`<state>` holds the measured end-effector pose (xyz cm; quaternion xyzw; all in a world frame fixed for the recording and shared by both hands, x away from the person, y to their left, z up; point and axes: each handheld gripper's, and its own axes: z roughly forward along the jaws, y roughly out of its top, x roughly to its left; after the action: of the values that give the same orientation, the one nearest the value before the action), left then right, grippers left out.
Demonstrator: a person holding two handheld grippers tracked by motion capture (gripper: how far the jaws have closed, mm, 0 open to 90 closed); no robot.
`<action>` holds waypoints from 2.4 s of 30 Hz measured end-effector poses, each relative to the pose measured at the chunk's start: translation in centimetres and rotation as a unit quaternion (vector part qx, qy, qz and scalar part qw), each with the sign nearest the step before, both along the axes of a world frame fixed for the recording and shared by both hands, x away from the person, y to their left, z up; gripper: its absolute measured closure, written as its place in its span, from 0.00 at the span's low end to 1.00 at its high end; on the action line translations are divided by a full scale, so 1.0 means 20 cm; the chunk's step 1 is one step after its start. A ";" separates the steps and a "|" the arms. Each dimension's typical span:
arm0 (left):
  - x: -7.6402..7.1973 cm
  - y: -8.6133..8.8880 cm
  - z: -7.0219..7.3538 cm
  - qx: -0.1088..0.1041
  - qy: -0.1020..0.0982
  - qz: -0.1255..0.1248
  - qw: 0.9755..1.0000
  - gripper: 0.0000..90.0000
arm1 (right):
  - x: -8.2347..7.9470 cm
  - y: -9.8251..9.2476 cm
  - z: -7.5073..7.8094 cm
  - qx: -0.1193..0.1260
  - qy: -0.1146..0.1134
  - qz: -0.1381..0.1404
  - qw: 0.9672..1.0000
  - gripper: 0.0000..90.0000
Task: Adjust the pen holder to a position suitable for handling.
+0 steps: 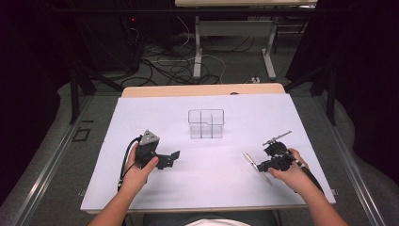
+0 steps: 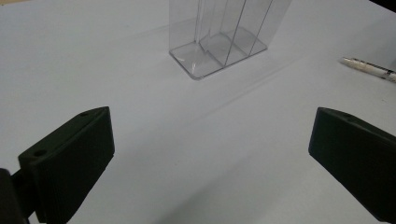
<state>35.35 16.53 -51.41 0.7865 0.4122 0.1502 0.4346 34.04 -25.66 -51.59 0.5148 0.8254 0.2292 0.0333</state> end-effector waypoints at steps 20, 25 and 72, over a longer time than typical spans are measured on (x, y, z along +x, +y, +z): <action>0.01 -0.01 -0.01 0.006 0.006 -0.005 1.000 0.00 | 0.02 0.01 -0.06 -0.041 0.028 0.047 0.998 0.87; 0.01 -0.01 -0.01 0.005 0.007 -0.005 1.000 0.00 | 0.02 0.00 -0.05 -0.047 0.042 0.048 0.997 0.88; 0.02 0.00 -0.02 0.009 0.004 -0.002 1.000 0.00 | 0.00 0.14 0.05 -0.045 -0.240 0.091 0.965 0.88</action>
<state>35.66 16.49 -51.75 0.7918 0.4108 0.1501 0.4263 34.13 -22.92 -50.68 0.3655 0.8461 0.3105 0.2327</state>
